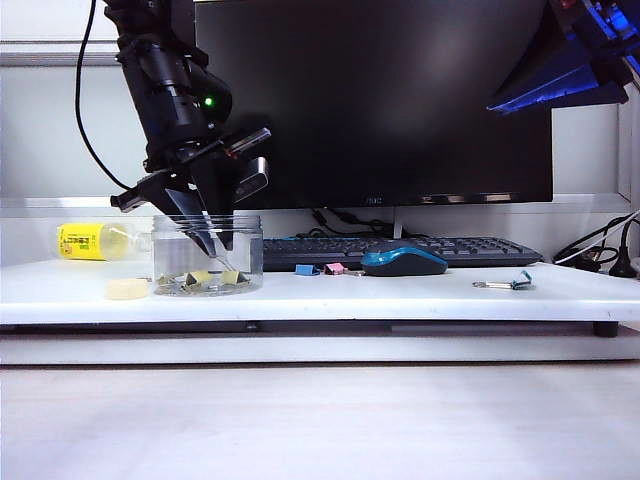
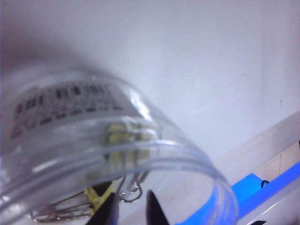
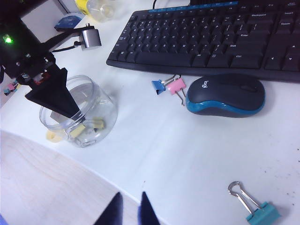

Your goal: Take the clips out of the round transparent plastic box and place them on the table.

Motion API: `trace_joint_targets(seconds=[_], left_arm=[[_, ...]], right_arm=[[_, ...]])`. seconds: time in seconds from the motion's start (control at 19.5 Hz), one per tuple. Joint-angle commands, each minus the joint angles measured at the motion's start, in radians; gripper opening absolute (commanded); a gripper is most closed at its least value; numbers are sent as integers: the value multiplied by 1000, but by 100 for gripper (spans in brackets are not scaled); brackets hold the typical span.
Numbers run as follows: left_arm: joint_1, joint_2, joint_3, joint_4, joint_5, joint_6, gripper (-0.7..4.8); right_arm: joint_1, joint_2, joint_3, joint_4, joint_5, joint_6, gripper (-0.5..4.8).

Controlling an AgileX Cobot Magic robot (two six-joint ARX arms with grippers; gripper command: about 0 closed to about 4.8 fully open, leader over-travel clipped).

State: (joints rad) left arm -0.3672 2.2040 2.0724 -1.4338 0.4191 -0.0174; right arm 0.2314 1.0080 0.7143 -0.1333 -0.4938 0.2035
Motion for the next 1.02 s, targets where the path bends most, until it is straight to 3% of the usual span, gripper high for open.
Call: trace_joint_targets(seconds=[0.05, 1.02], left_arm=[[-1, -4, -3, -4, 1, 1, 93], [-1, 14, -41, 5, -5, 18, 94]], right_arm=[[1, -3, 2, 10, -6, -2, 53], [1, -3, 3, 11, -5, -2, 53]])
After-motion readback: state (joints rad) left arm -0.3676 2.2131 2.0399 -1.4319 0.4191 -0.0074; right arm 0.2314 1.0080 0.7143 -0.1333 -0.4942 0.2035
